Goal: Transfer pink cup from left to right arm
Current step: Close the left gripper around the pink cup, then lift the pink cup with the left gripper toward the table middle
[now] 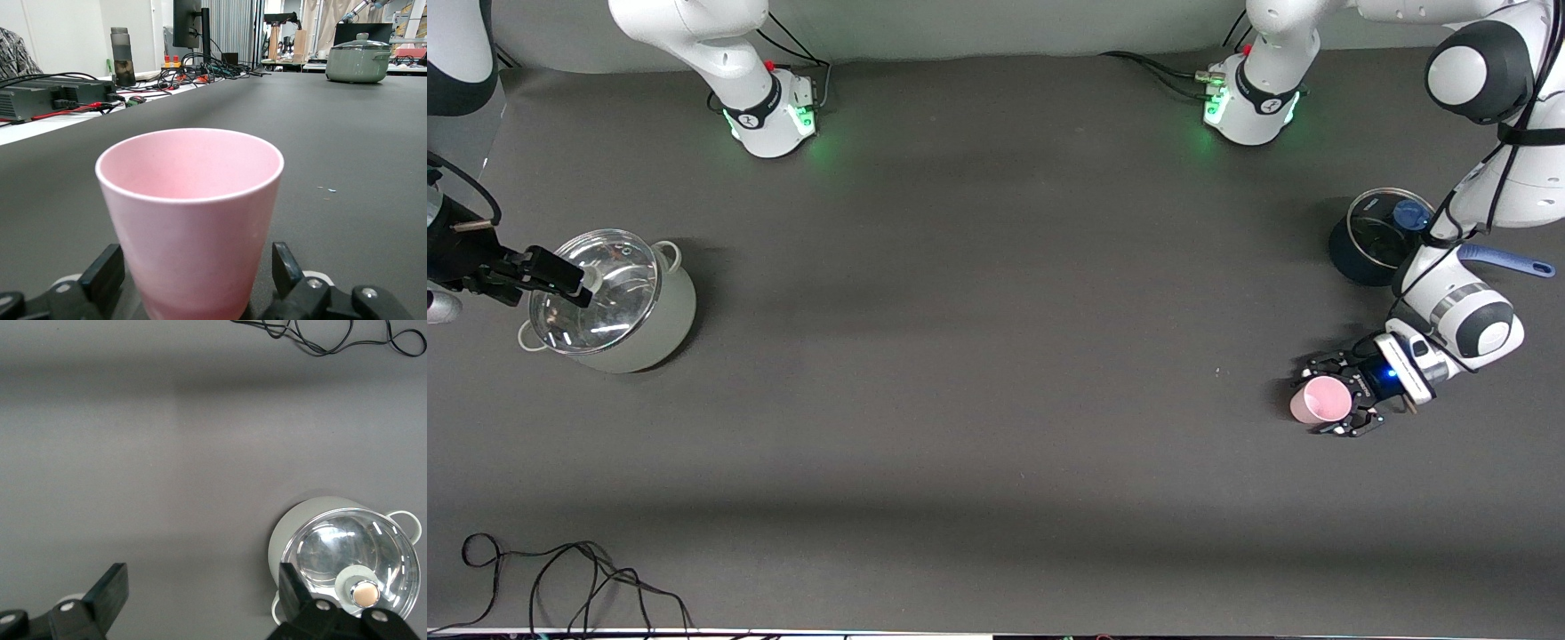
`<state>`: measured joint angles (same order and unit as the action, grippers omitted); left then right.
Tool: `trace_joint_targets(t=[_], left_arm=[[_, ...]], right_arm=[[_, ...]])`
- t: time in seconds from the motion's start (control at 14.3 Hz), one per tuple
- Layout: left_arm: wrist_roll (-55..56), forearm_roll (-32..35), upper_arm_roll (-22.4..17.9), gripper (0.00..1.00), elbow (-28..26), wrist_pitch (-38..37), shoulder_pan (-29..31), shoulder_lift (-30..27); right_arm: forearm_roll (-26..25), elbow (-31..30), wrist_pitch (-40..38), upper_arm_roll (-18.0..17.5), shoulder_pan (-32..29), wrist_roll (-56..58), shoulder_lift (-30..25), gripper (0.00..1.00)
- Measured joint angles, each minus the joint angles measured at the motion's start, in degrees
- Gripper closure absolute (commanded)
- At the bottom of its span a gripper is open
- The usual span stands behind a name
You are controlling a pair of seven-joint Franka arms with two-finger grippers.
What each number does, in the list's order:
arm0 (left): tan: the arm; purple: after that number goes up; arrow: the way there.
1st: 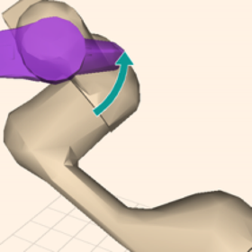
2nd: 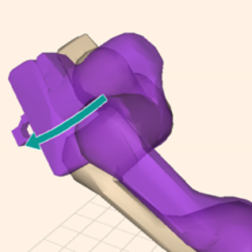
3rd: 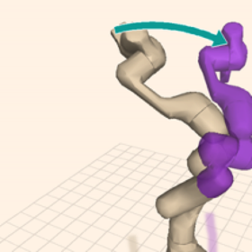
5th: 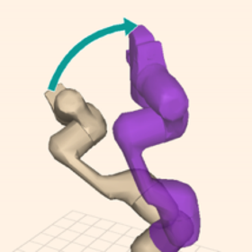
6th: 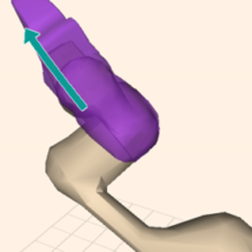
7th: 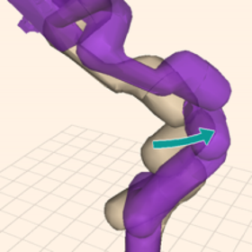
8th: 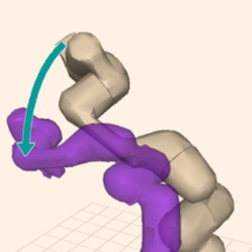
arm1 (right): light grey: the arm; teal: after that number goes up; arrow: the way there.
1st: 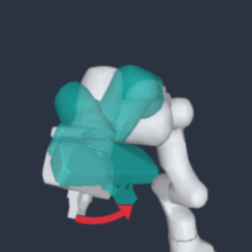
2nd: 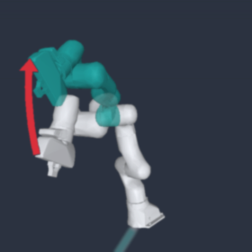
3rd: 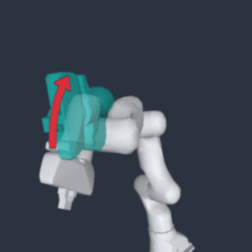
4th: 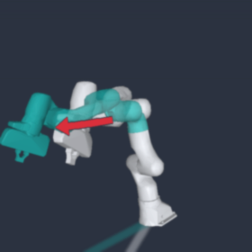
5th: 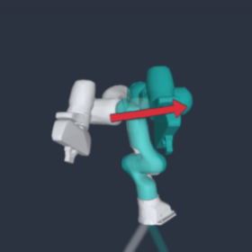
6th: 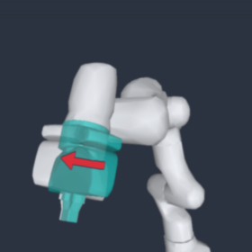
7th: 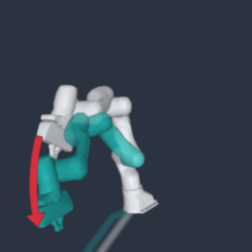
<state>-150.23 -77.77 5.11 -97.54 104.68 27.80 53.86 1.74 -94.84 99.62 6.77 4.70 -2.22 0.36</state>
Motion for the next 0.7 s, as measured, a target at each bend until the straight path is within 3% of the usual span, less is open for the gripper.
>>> trace_joint_targets(t=[0.42,0.7], left_arm=[[0.21,-0.25,0.01,0.56,0.01,0.24,-0.06,0.02],[5.24,-0.49,0.32,0.61,1.05,2.34,-0.75,-0.69]], right_arm=[[0.0,0.0,0.0,0.0,0.0,0.0,0.0,0.0],[0.0,0.0,0.0,0.0,0.01,0.0,0.0,0.0]])
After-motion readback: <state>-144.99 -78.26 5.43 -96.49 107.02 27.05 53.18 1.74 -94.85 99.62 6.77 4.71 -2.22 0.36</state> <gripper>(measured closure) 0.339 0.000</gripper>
